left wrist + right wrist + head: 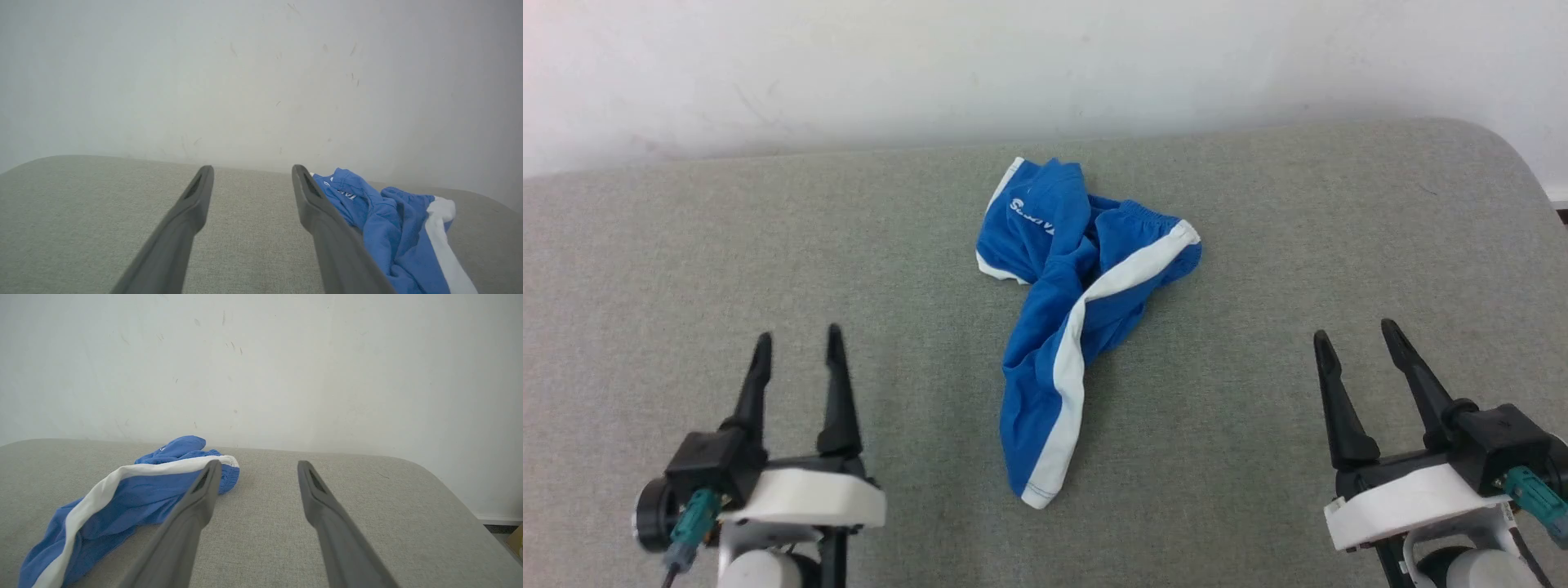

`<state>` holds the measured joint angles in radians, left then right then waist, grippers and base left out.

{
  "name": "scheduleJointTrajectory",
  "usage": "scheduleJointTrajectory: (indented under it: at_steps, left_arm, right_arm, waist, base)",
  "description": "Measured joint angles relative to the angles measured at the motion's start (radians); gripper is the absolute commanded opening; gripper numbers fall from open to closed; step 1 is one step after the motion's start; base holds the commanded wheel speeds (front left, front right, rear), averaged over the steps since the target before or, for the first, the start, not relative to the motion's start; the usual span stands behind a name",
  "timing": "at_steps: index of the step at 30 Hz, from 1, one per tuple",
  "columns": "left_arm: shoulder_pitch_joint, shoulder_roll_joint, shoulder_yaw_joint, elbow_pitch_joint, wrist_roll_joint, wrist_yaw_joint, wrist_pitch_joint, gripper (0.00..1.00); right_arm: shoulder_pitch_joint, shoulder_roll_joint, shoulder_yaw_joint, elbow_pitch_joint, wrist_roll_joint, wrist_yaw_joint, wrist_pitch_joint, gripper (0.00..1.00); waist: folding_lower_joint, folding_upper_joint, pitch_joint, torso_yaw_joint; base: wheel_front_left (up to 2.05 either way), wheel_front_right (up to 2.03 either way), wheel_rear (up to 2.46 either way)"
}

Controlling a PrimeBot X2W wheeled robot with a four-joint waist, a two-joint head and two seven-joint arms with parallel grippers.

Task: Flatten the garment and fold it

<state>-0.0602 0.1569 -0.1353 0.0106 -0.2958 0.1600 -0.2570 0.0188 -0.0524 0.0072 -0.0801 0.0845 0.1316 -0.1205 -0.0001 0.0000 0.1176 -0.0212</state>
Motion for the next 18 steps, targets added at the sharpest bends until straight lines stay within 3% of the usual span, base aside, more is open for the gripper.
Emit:
scheduleJointTrajectory:
  at_steps: [11,18]
  left_arm:
    - [0.071,-0.006,0.075,-0.050,0.012,0.004,0.000,1.00]
    - [0.042,-0.058,0.075,-0.075,0.025,-0.013,0.000,1.00]
  right_arm:
    - [-0.008,0.000,-0.020,0.012,0.005,0.000,0.032,1.00]
    - [-0.236,-0.001,-0.056,0.173,-0.008,0.000,0.123,1.00]
  waist:
    - [0.0001,0.0000,0.016,0.031]
    - [0.0001,0.0000,0.057,0.061]
  base:
    - [0.00,0.00,0.00]
    - [0.00,0.00,0.00]
